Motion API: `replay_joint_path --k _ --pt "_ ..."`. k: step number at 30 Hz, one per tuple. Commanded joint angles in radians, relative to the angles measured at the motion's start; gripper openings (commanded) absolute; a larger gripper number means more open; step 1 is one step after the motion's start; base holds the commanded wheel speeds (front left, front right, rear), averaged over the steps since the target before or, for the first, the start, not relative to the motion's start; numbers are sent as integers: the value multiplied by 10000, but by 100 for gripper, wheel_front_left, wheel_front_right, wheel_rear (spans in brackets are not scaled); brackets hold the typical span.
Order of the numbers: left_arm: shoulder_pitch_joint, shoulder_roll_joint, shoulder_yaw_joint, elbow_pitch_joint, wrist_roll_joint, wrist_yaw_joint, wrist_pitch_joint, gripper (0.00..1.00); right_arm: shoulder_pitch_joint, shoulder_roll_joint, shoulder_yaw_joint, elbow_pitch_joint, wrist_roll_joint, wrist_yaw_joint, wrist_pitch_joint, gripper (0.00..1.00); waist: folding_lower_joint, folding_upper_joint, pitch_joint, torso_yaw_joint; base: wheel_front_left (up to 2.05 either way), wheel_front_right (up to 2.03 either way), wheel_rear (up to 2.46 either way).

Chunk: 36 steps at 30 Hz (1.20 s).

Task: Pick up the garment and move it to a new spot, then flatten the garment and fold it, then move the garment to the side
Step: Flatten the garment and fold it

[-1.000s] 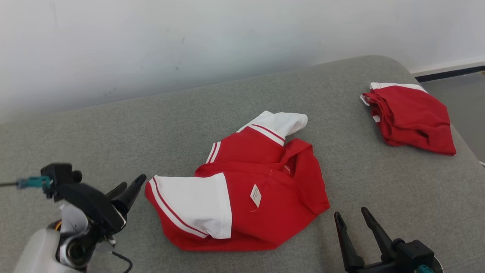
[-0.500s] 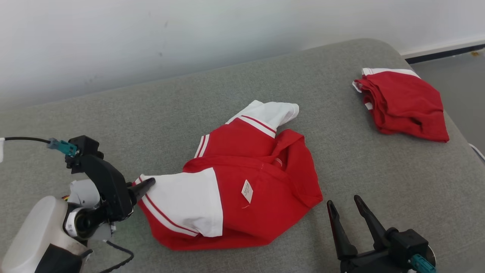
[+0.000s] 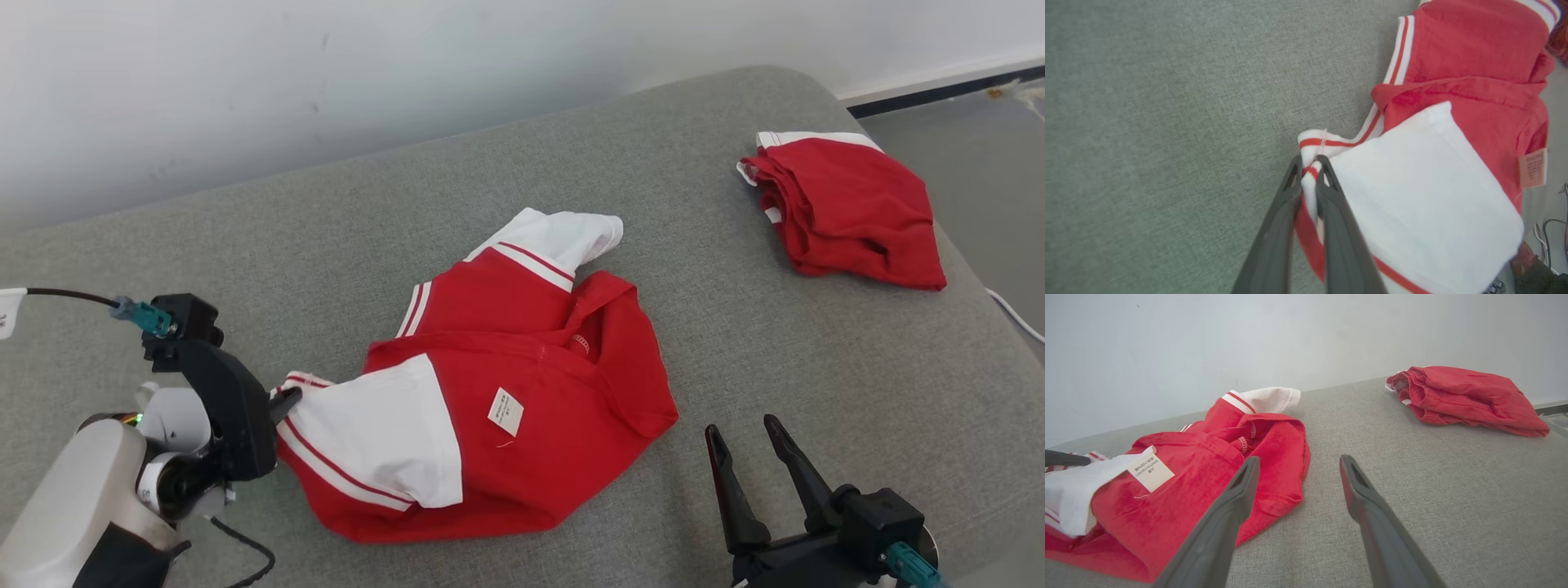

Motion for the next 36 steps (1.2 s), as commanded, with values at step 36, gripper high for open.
replay_joint_path --k 36 --pt "-6681 -2978 -676 762 -3493 430 -4498 0 386 225 338 300 272 -12 -6 100 -1 -1 -1305 -1073 0 0 0"
